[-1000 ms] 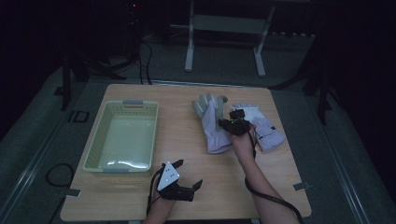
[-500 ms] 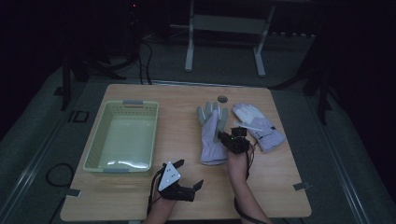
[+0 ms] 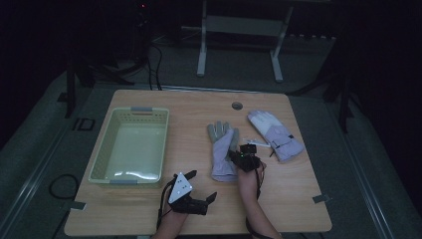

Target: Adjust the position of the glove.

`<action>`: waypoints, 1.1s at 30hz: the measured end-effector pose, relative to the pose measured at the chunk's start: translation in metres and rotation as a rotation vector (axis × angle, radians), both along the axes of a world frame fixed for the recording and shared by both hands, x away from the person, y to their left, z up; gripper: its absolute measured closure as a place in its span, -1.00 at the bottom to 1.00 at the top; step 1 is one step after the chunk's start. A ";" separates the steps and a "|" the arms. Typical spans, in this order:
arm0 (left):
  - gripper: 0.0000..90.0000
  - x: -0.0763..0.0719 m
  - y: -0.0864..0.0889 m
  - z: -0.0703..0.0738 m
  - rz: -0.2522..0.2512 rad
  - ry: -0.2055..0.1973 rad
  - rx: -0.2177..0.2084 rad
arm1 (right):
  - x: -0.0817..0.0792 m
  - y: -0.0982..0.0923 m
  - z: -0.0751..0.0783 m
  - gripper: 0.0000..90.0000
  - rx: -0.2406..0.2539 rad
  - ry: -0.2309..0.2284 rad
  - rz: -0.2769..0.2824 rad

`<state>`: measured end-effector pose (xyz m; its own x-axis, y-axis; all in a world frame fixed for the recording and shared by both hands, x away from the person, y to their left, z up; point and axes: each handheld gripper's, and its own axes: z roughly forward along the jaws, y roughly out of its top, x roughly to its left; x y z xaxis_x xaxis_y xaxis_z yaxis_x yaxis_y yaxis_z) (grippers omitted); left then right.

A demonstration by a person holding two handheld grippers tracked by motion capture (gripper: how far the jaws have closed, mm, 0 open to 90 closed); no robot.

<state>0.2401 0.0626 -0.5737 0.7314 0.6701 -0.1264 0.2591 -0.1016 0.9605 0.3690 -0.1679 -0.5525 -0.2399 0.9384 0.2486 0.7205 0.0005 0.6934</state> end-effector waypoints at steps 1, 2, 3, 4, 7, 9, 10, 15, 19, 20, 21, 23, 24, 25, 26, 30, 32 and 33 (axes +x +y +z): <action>-1.00 0.000 0.000 0.000 0.000 0.000 0.000 | 0.000 0.001 0.000 0.53 -0.011 -0.004 -0.004; -1.00 0.000 0.000 0.000 0.001 0.000 0.000 | -0.001 0.002 -0.001 0.47 -0.017 -0.008 -0.003; -1.00 0.000 0.000 0.000 0.001 0.000 0.000 | -0.001 0.003 0.000 0.40 -0.021 -0.012 0.001; -1.00 0.000 0.000 0.000 0.001 0.000 0.000 | -0.001 0.004 0.000 0.33 -0.034 -0.014 0.006; -1.00 0.000 0.000 0.000 0.001 0.000 0.000 | -0.003 0.005 0.004 0.18 -0.072 -0.045 0.017; -1.00 0.000 0.000 0.000 0.000 0.000 0.000 | -0.005 0.004 0.008 0.15 -0.068 -0.064 0.031; -1.00 0.000 0.000 0.000 0.000 0.001 -0.001 | -0.007 0.003 0.011 0.12 -0.073 -0.075 0.041; -1.00 0.000 0.000 0.000 0.000 0.001 -0.001 | -0.010 -0.001 0.030 -0.05 -0.114 -0.141 0.107; -1.00 0.000 0.000 0.000 0.002 0.004 -0.003 | -0.007 -0.015 0.042 -0.12 -0.091 -0.148 0.163; -1.00 0.000 0.000 0.000 0.002 0.004 -0.003 | -0.006 -0.018 0.044 -0.09 -0.077 -0.144 0.181; -1.00 0.000 0.000 0.000 0.002 0.004 -0.003 | -0.004 -0.023 0.046 -0.03 -0.066 -0.139 0.201; -1.00 0.000 0.000 0.000 0.002 0.004 -0.002 | -0.002 -0.031 0.049 0.02 -0.065 -0.150 0.237; -1.00 0.000 0.000 0.000 0.003 0.004 -0.001 | -0.001 -0.036 0.051 0.04 -0.076 -0.157 0.250; -1.00 0.000 0.000 0.000 0.003 0.004 -0.002 | 0.000 -0.041 0.052 0.07 -0.082 -0.168 0.256; -1.00 0.000 0.000 0.000 0.004 0.005 -0.002 | 0.002 -0.046 0.054 0.10 -0.083 -0.175 0.265; -1.00 0.001 0.000 0.000 0.007 0.007 -0.004 | 0.009 -0.069 0.060 0.17 -0.130 -0.191 0.271; -1.00 0.000 0.000 0.000 0.007 0.005 -0.003 | 0.013 -0.081 0.062 0.22 -0.154 -0.193 0.264; -1.00 0.000 0.000 0.000 0.008 0.006 -0.006 | 0.016 -0.090 0.063 0.24 -0.164 -0.196 0.258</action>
